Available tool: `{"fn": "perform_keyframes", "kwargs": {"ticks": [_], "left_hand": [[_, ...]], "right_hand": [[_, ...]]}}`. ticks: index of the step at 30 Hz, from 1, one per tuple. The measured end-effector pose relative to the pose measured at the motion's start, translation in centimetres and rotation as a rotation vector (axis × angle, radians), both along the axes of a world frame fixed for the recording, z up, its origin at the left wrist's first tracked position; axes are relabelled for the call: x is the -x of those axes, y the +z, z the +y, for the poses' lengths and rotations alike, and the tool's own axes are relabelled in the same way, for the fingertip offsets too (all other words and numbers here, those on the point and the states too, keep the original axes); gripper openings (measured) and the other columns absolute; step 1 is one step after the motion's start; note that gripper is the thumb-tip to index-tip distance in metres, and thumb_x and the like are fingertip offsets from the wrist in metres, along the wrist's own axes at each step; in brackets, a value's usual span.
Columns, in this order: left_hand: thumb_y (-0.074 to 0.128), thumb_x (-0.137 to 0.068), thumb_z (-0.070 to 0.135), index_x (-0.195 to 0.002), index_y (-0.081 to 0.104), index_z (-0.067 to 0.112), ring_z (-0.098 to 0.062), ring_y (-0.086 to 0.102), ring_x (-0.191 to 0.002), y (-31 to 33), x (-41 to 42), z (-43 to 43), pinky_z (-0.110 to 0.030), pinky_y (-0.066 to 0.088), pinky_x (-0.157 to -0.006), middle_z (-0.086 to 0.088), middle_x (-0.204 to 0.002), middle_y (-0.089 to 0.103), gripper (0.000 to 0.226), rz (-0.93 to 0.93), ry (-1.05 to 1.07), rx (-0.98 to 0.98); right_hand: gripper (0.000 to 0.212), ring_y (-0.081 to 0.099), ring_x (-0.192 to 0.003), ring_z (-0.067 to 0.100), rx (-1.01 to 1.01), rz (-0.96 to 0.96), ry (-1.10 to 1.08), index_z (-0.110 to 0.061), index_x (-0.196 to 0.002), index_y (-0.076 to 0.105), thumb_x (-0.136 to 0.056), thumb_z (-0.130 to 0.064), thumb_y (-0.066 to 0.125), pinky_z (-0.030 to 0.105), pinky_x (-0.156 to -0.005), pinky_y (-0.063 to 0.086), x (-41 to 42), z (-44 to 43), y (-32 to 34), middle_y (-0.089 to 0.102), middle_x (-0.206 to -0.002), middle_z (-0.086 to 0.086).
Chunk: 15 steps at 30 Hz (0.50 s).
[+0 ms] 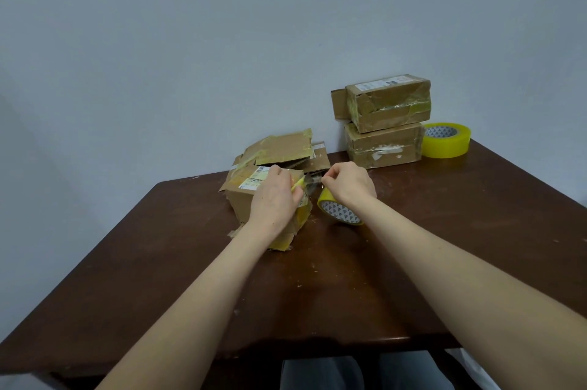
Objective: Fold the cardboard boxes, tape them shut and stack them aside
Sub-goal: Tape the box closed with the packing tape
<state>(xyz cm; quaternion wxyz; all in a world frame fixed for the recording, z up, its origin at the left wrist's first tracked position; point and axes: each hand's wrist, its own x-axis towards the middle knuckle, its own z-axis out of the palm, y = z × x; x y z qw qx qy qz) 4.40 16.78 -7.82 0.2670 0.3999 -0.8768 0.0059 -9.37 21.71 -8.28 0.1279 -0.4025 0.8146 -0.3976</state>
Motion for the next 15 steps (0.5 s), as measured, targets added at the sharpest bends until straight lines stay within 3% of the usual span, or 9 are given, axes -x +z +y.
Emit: {"fn": "perform_keyframes", "kwargs": {"ticks": [6,11,15], "left_hand": [[0.048,-0.097,0.026,-0.097,0.053,0.006,-0.018,0.042,-0.076,0.2,-0.5,-0.2,-0.027,0.034,-0.063,-0.009,-0.105,0.046,0.021,-0.090,-0.021,0.068],[0.040,-0.099,0.032,-0.103,0.051,0.013,-0.018,0.046,-0.089,0.7,-1.2,0.4,-0.026,0.029,-0.057,-0.001,-0.098,0.051,0.022,-0.205,0.041,0.310],[0.031,-0.102,0.035,-0.104,0.044,0.015,-0.018,0.045,-0.065,1.1,-1.0,0.9,-0.027,0.021,-0.044,0.003,-0.079,0.049,0.024,-0.298,0.072,0.357]], "right_hand": [[0.014,0.061,-0.093,0.027,0.001,-0.004,-0.007,-0.031,-0.081,0.062,-0.093,-0.032,0.055,0.041,-0.086,0.051,-0.1,0.0,0.0,0.067,-0.100,0.004],[0.017,0.061,-0.091,0.027,0.006,-0.002,-0.004,-0.031,-0.079,0.062,-0.094,-0.032,0.054,0.042,-0.086,0.052,-0.1,0.1,0.0,0.068,-0.098,0.004],[0.016,0.061,-0.092,0.027,0.004,-0.003,-0.003,-0.030,-0.079,0.062,-0.094,-0.032,0.054,0.043,-0.087,0.051,-0.2,0.1,0.1,0.067,-0.099,0.004]]}}
